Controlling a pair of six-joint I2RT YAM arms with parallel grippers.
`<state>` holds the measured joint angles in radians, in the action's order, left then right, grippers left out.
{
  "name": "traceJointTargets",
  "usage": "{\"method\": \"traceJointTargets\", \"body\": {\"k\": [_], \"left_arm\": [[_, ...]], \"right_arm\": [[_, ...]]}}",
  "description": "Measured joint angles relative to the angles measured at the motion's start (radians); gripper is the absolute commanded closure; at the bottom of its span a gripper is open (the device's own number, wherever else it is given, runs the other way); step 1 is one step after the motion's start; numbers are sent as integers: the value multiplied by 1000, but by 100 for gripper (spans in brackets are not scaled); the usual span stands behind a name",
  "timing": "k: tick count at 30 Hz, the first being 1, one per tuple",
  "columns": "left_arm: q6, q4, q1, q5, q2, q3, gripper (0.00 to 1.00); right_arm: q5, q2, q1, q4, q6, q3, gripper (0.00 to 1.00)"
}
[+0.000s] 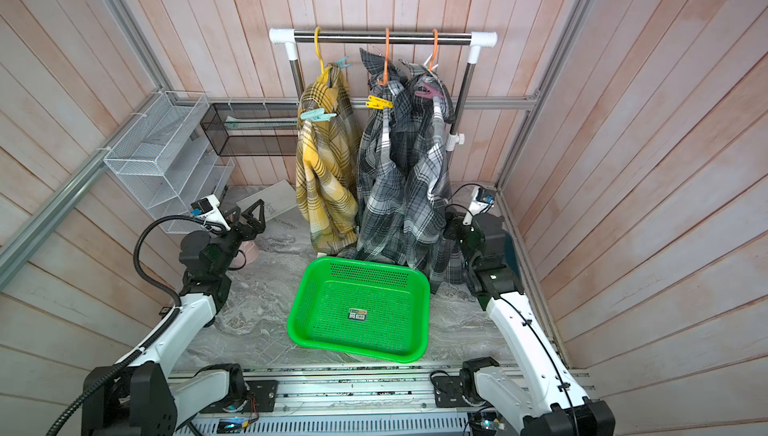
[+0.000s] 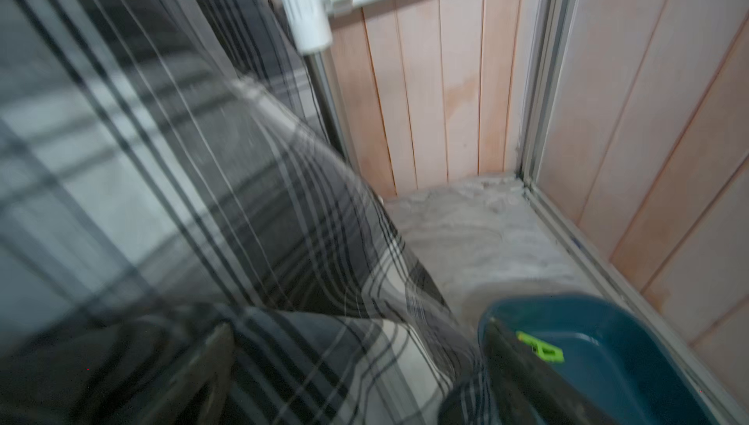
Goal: Remove the clothespins securing long-sleeve shirts to the hanger
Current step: Pick up the hanger from the clothesline.
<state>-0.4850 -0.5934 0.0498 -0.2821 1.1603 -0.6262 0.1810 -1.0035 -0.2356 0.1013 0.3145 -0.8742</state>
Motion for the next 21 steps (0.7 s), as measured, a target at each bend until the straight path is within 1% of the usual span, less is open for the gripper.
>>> {"method": "traceJointTargets", "body": {"k": [4, 8, 12, 16, 18, 21], "left_arm": [[-31, 3, 0, -61, 45, -7, 0], [-55, 3, 0, -108, 64, -12, 0], [-76, 3, 0, -143, 65, -17, 0], [-90, -2, 0, -173, 68, -23, 0], [-95, -1, 0, -185, 68, -24, 0], [-101, -1, 0, -194, 68, -24, 0]], "right_arm": [[2, -37, -56, 176, 38, 16, 7], [-6, -36, -153, 265, 84, 45, 10], [-60, 19, -263, 285, 113, 98, 16], [-160, 75, -372, 272, 127, 112, 17], [-192, 68, -455, 266, 124, 94, 17], [-200, 9, -594, 262, 107, 31, 17]]}}
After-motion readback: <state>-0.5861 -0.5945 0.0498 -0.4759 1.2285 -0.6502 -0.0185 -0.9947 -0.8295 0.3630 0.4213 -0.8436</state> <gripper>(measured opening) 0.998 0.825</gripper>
